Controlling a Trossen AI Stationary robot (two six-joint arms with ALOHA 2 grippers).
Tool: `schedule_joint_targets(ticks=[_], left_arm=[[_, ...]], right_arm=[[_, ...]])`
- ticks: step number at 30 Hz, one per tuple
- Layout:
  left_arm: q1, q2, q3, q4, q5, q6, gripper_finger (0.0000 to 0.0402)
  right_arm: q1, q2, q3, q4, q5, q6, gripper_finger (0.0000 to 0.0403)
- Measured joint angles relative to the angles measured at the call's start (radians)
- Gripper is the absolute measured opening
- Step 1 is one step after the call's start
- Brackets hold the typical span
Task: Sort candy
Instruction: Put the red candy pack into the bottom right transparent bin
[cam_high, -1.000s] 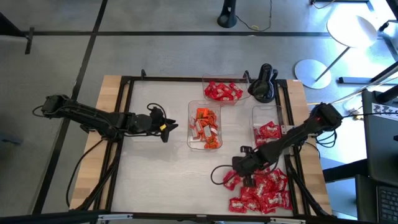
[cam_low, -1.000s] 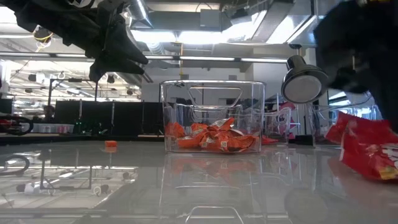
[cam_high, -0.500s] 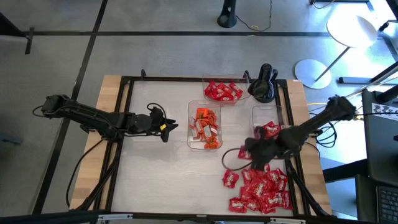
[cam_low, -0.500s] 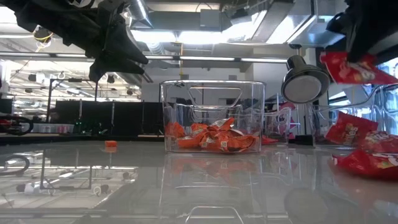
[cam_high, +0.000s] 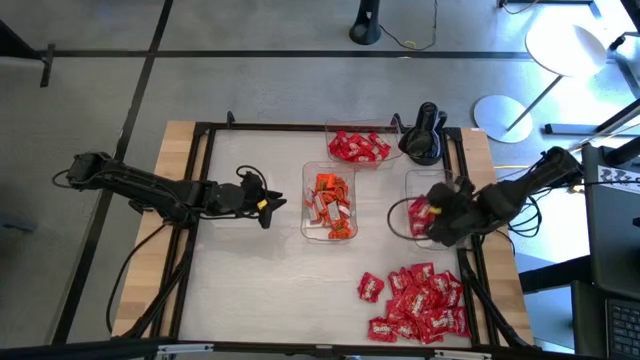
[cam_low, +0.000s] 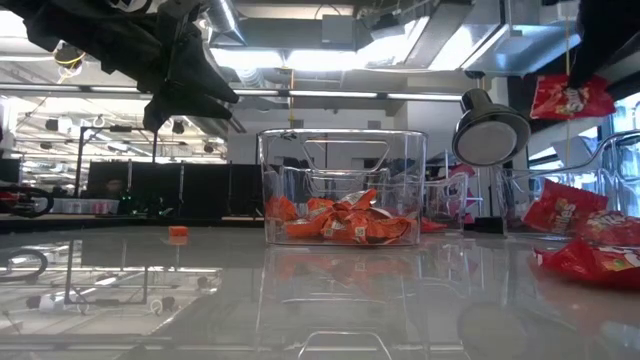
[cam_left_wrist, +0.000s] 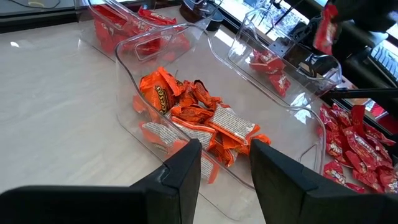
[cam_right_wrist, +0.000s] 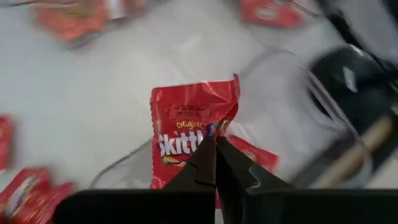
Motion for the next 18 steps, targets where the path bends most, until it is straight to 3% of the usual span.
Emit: schedule_joint_targets(ticks=[3, 9, 18], left_arm=[[0.000, 0.000, 0.000, 0.000, -0.002, 0.008, 0.0127], [0.000, 0.000, 0.000, -0.001, -0.004, 0.022, 0.0127], [0.000, 0.000, 0.000, -0.001, -0.006, 0.023, 0.0127]], right_arm=[[-0.029, -0.027, -0.035, -0.067, 0.000, 0.079, 0.0000], [-0.094, -0.059, -0.173, -0.055, -0.044, 0.089, 0.0000], [-0.169, -0.061, -0.315, 0.096, -0.149, 0.083, 0.0001]])
